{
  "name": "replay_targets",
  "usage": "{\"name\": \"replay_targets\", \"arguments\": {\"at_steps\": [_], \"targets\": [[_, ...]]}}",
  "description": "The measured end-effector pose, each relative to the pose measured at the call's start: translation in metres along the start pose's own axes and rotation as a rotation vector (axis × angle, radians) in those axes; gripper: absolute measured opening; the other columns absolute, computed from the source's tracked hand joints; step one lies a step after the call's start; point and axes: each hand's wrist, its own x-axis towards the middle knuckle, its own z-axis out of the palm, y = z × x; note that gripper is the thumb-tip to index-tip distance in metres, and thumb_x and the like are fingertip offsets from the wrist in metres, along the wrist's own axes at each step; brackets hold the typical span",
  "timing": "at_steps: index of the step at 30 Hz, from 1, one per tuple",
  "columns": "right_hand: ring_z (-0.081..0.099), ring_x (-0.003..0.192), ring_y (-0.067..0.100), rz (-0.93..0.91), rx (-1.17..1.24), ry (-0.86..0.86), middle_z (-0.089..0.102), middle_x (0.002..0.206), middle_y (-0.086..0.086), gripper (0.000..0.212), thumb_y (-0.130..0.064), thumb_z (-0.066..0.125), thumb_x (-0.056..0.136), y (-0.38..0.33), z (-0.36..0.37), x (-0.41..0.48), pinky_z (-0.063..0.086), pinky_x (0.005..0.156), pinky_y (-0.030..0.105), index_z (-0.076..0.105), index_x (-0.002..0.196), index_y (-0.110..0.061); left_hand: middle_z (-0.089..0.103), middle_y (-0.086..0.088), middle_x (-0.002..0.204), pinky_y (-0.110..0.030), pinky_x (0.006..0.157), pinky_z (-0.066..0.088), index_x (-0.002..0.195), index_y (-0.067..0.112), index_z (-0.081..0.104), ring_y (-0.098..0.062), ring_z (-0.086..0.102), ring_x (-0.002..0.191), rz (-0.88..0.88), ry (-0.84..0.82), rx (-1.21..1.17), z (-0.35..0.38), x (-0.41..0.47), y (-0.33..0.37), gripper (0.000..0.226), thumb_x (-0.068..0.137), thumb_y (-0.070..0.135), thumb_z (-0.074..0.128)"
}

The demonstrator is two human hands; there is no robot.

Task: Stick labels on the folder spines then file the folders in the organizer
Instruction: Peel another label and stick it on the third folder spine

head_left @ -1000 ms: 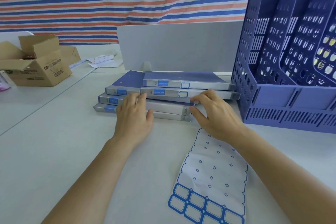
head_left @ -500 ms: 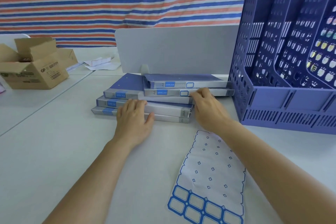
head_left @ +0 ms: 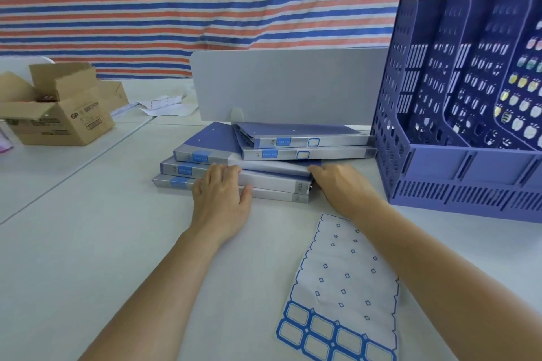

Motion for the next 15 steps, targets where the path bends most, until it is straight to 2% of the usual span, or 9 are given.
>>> {"name": "replay_targets", "arguments": {"at_steps": [3,6,8,10,11,13,15], "targets": [[0.063,0.084,0.037,-0.025,0.131,0.063,0.064,0.099,0.012,0.046,0.007,0.048,0.087,0.010,0.004,-0.013,0.055,0.069,0.045,0.048,0.128,-0.014,0.024,-0.015,0.156,-0.053,0.113,0.022,0.143,0.015,0.040,-0.034,0.019,0.145,-0.007,0.096,-0.039,-0.002,0.000,0.000,0.051,0.097,0.032,0.051],[0.065,0.074,0.038,-0.073,0.259,0.265,0.068,0.104,0.010,0.042,0.001,0.054,0.094,0.022,0.000,-0.030,0.056,0.057,0.046,0.054,0.131,-0.018,0.041,-0.015,0.149,-0.055,0.108,0.028,0.136,0.011,0.049,-0.034,0.033,0.140,0.115,0.257,-0.105,-0.006,0.001,0.001,0.045,0.094,0.024,0.052],[0.064,0.061,0.039,-0.096,0.280,0.428,0.067,0.102,0.009,0.033,-0.004,0.058,0.096,0.028,-0.004,-0.044,0.054,0.047,0.045,0.059,0.127,-0.014,0.048,-0.012,0.144,-0.055,0.106,0.030,0.133,0.012,0.052,-0.033,0.039,0.137,0.173,0.285,-0.120,-0.006,-0.001,0.005,0.045,0.093,0.030,0.049],[0.063,0.057,0.039,-0.078,0.311,0.528,0.064,0.102,0.009,0.027,-0.008,0.056,0.099,0.033,-0.007,-0.061,0.053,0.042,0.044,0.060,0.126,-0.011,0.052,-0.011,0.140,-0.054,0.104,0.029,0.133,0.012,0.052,-0.031,0.043,0.135,0.223,0.284,-0.084,-0.004,-0.002,0.006,0.047,0.089,0.030,0.055],[0.064,0.061,0.038,-0.054,0.336,0.555,0.064,0.103,0.009,0.027,-0.011,0.054,0.100,0.034,-0.008,-0.069,0.054,0.044,0.044,0.060,0.126,-0.010,0.057,-0.010,0.135,-0.053,0.103,0.029,0.130,0.013,0.054,-0.031,0.048,0.131,0.245,0.299,-0.049,-0.002,-0.002,0.005,0.046,0.087,0.027,0.062],[0.070,0.078,0.031,0.040,0.434,0.520,0.064,0.110,0.008,0.032,-0.023,0.051,0.099,0.032,-0.011,-0.083,0.057,0.054,0.044,0.056,0.128,-0.010,0.069,-0.007,0.113,-0.053,0.100,0.030,0.120,0.014,0.061,-0.030,0.063,0.111,0.251,0.347,-0.028,-0.002,0.000,0.002,0.042,0.079,0.014,0.074],[0.066,0.089,0.017,0.176,0.532,0.431,0.059,0.113,-0.001,0.035,-0.035,0.061,0.095,0.027,-0.019,-0.096,0.058,0.068,0.042,0.053,0.123,-0.016,0.073,-0.003,0.097,-0.050,0.101,0.030,0.114,0.013,0.063,-0.029,0.068,0.091,0.243,0.372,-0.069,-0.005,0.001,0.002,0.042,0.075,0.008,0.079]]}}
